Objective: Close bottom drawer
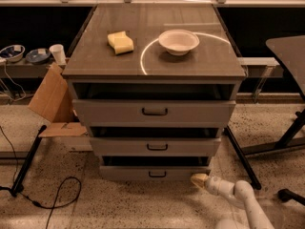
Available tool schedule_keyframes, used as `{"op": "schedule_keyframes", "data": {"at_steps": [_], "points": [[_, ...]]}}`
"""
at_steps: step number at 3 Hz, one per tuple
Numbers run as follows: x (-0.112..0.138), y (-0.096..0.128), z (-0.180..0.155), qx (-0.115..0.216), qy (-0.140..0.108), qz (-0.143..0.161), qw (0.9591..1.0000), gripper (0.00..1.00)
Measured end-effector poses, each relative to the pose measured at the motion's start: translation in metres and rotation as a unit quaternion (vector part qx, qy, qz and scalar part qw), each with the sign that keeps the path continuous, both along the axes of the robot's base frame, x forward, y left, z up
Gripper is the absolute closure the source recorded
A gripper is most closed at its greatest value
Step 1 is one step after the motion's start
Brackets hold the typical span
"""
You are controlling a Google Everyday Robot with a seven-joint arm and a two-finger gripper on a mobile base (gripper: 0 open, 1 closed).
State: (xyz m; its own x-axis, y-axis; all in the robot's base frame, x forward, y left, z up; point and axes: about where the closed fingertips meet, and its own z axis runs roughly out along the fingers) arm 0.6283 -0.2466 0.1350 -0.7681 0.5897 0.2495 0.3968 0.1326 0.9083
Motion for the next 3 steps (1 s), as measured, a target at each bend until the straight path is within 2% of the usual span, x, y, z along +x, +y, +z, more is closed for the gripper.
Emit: {"op": "schedule_keyframes", "data": {"at_steps": [2, 3], "points": [[0.018, -0.001, 0.003, 0.003, -0.021, -0.030, 0.9993, 1.00], [0.007, -0.018, 0.002, -0.011, -0.032, -0.029, 0.9990, 1.00]]}}
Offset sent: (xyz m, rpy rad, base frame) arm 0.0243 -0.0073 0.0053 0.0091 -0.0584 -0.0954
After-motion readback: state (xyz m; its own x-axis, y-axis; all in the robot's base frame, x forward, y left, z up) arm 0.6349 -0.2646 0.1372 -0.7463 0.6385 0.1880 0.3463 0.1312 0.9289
